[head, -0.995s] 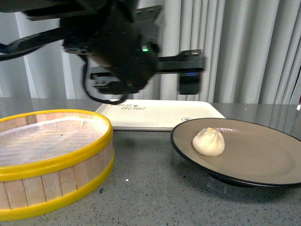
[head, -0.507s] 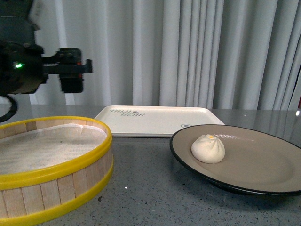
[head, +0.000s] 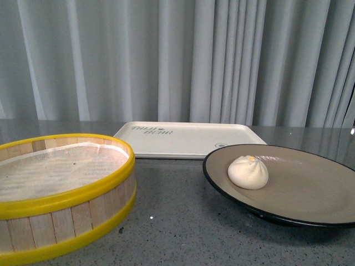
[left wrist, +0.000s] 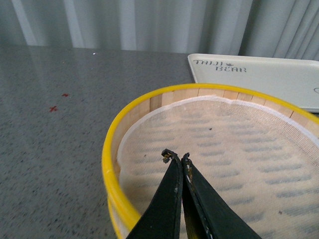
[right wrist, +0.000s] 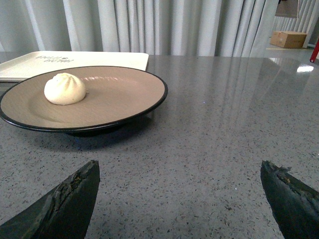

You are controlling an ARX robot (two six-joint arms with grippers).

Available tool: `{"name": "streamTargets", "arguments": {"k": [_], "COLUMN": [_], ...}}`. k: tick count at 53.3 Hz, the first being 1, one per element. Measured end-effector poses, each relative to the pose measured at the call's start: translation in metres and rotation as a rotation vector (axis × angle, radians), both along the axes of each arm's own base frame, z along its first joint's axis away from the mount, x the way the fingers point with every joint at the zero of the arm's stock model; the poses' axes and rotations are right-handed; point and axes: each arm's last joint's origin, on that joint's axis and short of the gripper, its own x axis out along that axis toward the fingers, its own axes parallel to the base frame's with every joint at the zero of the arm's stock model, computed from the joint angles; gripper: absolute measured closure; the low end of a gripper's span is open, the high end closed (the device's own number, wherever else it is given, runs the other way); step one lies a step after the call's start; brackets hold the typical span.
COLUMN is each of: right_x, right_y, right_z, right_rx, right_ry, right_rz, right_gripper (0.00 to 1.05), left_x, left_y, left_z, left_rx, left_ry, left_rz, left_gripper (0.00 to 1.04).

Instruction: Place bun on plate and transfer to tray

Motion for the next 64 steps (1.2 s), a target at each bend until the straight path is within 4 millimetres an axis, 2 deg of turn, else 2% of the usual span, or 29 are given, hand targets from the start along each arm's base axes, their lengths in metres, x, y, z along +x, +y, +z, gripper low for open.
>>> {"name": "streamTargets", "arguments": {"k": [7, 13, 21, 41, 64], "right_x": [0.0, 0.0, 0.0, 0.0, 0.0], "right_y": [0.0, 0.0, 0.0, 0.0, 0.0], "right_z": [0.0, 0.0, 0.0, 0.0, 0.0], "right_rx": [0.0, 0.0, 0.0, 0.0, 0.0], "right_ry": [0.0, 0.0, 0.0, 0.0, 0.0], "right_rz": [0.0, 0.0, 0.0, 0.0, 0.0], "right_gripper": [0.08, 0.08, 0.08, 0.08, 0.08], "left_x": [-0.015, -0.033, -0.051, -0.076, -0.093], "left_y": [0.003, 0.014, 0.015, 0.015, 0.015], "left_z": [-0.008, -0.016, -0.024, -0.036, -0.03], "left_rx": [0.0, 0.0, 0.0, 0.0, 0.0], "left_ry": [0.003, -0.004, 0.002, -0.013, -0.032], "left_rz": [-0.003, -0.006, -0.002, -0.003, -0.003], "left_gripper": [1.01, 1.01, 1.01, 1.01, 1.01]}}
